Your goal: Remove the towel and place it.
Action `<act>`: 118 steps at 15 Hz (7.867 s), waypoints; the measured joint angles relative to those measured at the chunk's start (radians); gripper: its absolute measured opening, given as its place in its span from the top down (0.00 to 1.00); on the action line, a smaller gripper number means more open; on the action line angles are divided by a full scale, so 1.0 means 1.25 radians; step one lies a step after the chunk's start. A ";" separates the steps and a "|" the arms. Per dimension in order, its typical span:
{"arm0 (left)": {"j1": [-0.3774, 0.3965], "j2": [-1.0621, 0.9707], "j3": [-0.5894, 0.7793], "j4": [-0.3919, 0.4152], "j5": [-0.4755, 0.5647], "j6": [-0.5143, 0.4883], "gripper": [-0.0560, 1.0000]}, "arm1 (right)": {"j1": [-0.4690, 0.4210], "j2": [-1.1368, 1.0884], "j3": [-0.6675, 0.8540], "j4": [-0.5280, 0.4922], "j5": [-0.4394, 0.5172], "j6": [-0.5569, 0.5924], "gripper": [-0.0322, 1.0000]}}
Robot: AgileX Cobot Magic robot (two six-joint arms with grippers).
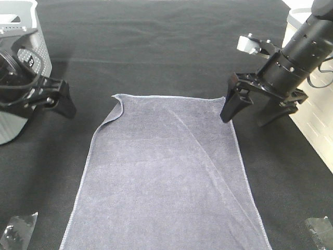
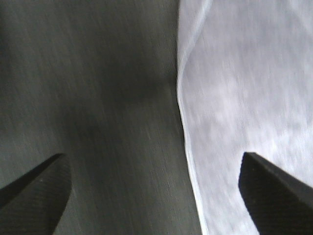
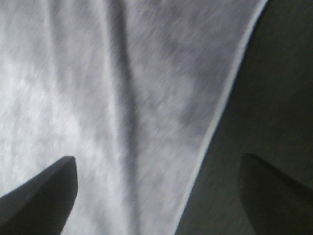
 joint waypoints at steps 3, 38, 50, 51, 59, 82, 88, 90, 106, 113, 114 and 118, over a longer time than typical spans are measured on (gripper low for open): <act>0.004 0.098 -0.082 -0.046 -0.007 0.082 0.13 | -0.024 0.066 -0.082 0.038 0.000 -0.030 0.13; 0.008 0.530 -0.512 -0.331 0.066 0.189 0.19 | -0.075 0.367 -0.360 0.122 -0.081 -0.080 0.16; -0.005 0.593 -0.622 -0.323 0.112 0.175 0.34 | -0.058 0.376 -0.360 0.126 -0.162 -0.115 0.31; -0.006 0.593 -0.622 -0.307 0.114 0.164 0.36 | -0.058 0.376 -0.360 0.121 -0.163 -0.115 0.33; -0.006 0.595 -0.622 -0.266 0.107 0.154 0.66 | -0.058 0.376 -0.360 0.114 -0.166 -0.115 0.36; -0.006 0.595 -0.663 -0.056 0.105 0.191 0.95 | -0.058 0.384 -0.360 0.084 -0.206 -0.114 0.77; -0.006 0.595 -0.663 -0.045 0.038 0.207 0.95 | -0.058 0.385 -0.358 0.064 -0.226 -0.114 0.91; -0.006 0.596 -0.663 -0.043 0.033 0.210 0.95 | -0.058 0.385 -0.358 0.064 -0.232 -0.114 0.95; -0.006 0.597 -0.663 -0.043 0.036 0.213 0.95 | -0.056 0.336 -0.349 0.069 -0.118 -0.130 0.35; -0.006 0.597 -0.663 -0.043 0.051 0.213 0.95 | -0.056 0.328 -0.348 0.106 -0.078 -0.166 0.35; -0.006 0.597 -0.663 -0.043 0.051 0.213 0.95 | -0.056 0.338 -0.348 0.108 -0.078 -0.174 0.35; -0.006 0.597 -0.663 -0.043 0.051 0.213 0.95 | -0.056 0.359 -0.347 0.114 -0.142 -0.189 0.35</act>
